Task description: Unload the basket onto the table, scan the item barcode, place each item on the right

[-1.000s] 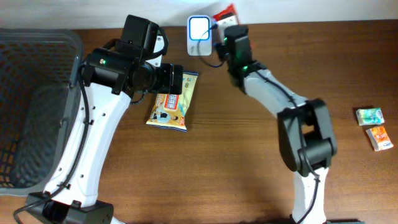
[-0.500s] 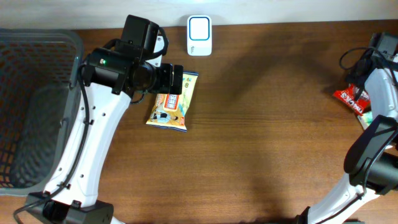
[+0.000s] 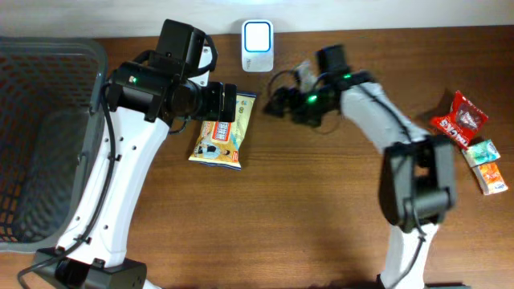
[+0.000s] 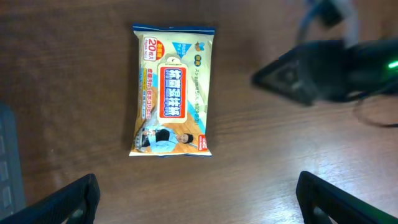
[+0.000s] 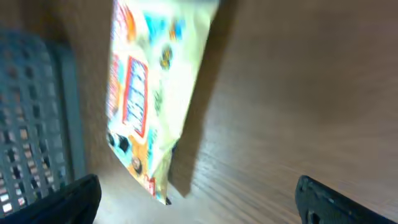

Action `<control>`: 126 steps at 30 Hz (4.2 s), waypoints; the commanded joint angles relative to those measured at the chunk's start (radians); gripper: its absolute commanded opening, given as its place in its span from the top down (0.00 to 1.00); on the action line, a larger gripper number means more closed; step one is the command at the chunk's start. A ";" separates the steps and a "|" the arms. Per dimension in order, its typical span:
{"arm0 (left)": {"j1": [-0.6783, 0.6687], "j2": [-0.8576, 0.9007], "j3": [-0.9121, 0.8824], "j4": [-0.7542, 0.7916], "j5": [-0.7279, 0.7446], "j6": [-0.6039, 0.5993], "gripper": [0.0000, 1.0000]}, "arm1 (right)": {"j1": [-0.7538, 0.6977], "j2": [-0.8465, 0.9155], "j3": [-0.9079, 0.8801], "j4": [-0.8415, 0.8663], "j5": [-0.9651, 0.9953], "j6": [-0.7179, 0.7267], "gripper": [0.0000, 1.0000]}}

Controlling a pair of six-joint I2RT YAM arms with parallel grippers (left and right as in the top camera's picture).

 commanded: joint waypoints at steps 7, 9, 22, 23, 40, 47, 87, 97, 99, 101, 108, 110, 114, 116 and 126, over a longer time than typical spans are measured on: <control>-0.004 -0.011 0.003 0.002 -0.007 0.013 0.01 | 0.160 0.193 -0.002 0.241 -0.202 0.323 0.01; -0.004 -0.011 0.003 0.002 -0.007 0.013 0.01 | 0.208 0.209 -0.003 0.243 -0.114 0.439 0.09; -0.004 -0.011 0.003 0.002 -0.007 0.013 0.01 | 0.053 0.074 0.003 -0.174 0.300 0.123 0.96; -0.004 -0.011 0.003 0.002 -0.007 0.013 0.01 | 0.005 0.016 0.003 -0.289 0.358 0.015 0.96; -0.004 -0.011 0.003 0.002 -0.007 0.013 0.01 | 0.023 0.061 0.138 -0.403 0.572 -0.009 0.01; -0.004 -0.011 0.003 0.002 -0.007 0.013 0.01 | 0.024 0.170 0.138 -0.286 0.486 -0.016 0.96; -0.004 -0.011 0.003 0.002 0.077 0.012 0.01 | -0.488 -0.133 0.514 -0.797 0.987 -0.039 0.02; 0.004 0.141 0.002 0.280 0.249 0.301 0.01 | -0.488 -0.133 0.514 -0.797 0.987 -0.039 0.01; -0.016 0.219 0.002 0.335 0.248 0.328 0.01 | -0.488 -0.133 0.514 -0.797 0.986 -0.039 0.01; -0.033 0.343 0.002 0.383 0.248 0.451 0.01 | -0.488 -0.133 0.514 -0.797 0.987 -0.039 0.01; -0.091 0.653 0.000 0.288 0.381 0.450 0.01 | -0.488 -0.133 0.514 -0.797 0.987 -0.039 0.01; -0.124 0.655 -0.002 0.266 0.379 0.450 0.01 | -0.488 -0.133 0.513 -0.797 0.987 -0.039 0.01; -0.164 0.655 -0.002 0.197 0.379 0.450 0.42 | -0.488 -0.133 0.514 -0.797 0.987 -0.039 0.01; -0.169 0.655 -0.002 0.183 0.379 0.450 0.79 | -0.488 -0.133 0.514 -0.797 0.987 -0.039 0.01; -0.033 0.654 0.444 -0.118 1.140 -0.286 1.00 | -0.488 -0.133 0.514 -0.797 0.987 -0.039 0.01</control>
